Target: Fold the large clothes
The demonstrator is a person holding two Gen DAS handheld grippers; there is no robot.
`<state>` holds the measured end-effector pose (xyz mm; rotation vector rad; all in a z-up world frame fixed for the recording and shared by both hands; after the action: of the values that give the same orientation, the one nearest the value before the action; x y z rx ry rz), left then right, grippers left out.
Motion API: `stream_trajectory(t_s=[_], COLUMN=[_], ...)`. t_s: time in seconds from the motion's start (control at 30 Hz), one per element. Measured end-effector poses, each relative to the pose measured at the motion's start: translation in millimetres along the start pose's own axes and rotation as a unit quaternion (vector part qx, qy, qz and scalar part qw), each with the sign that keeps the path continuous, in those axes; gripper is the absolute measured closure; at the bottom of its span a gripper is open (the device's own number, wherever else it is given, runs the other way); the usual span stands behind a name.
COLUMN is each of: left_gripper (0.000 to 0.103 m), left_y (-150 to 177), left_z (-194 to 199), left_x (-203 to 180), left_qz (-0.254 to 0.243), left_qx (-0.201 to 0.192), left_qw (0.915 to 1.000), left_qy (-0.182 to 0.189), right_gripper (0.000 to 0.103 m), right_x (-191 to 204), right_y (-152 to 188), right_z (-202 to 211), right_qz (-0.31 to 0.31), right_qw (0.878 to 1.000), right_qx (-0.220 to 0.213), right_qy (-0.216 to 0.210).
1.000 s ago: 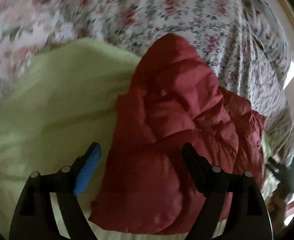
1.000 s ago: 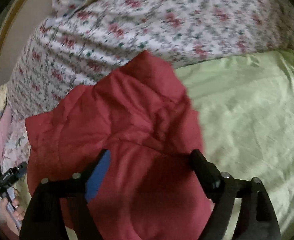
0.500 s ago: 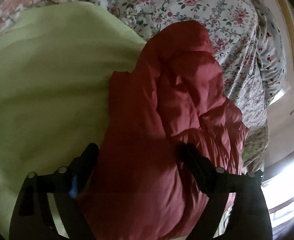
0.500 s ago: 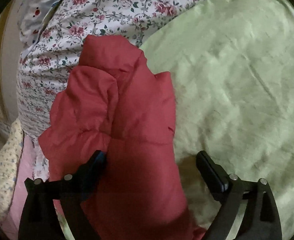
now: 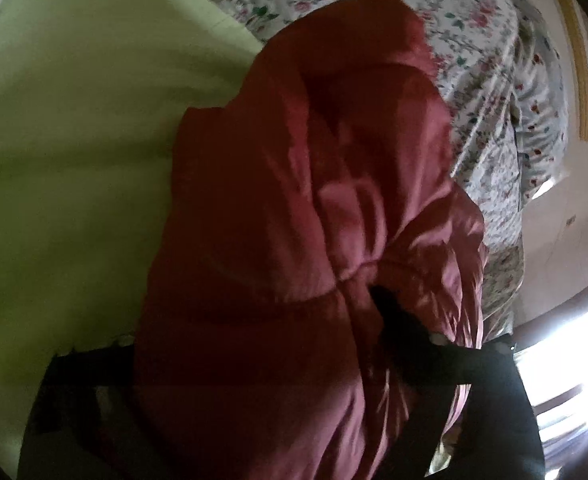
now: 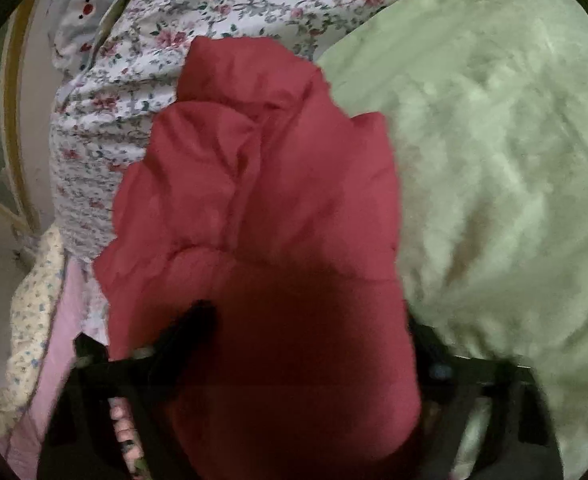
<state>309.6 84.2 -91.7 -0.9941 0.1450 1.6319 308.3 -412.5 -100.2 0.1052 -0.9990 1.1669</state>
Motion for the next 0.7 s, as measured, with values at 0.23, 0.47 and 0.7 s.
stream_trajectory(t_s=[0.23,0.47,0.7], left_gripper=[0.048,0.055,0.056], left_y=[6,29,65], left_z=[21,58,104], left_x=[-15,-32,-26], left_qz=[-0.009,-0.026,-0.039], left_qx=[-0.020,-0.019,-0.005], left_qw=[0.9998,0.9995,0.9992], left_qy=[-0.004,-0.002,-0.002], right_gripper=[0.057,0.064,0.065], right_x=[13,29,52], right_y=[-1,16,63], right_z=[7,33,69], right_qz=[0.003,-0.001,0.023], right_qw=[1.000,1.000,0.999], right_qx=[0.000,0.009,0.023], right_qy=[0.002,-0.010,-0.010])
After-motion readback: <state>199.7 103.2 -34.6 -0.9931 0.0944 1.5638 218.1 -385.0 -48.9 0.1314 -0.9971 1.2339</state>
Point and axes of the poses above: each gripper's, at about its wrist camera, not at the fingertips, and z roughly against the way its jaws point, x to its left, y to its underside, the point moved 3 cm from there along -z, roughly the way its jaws point, and after that the axes turned 1 degree about z, right-handed, at the moved point
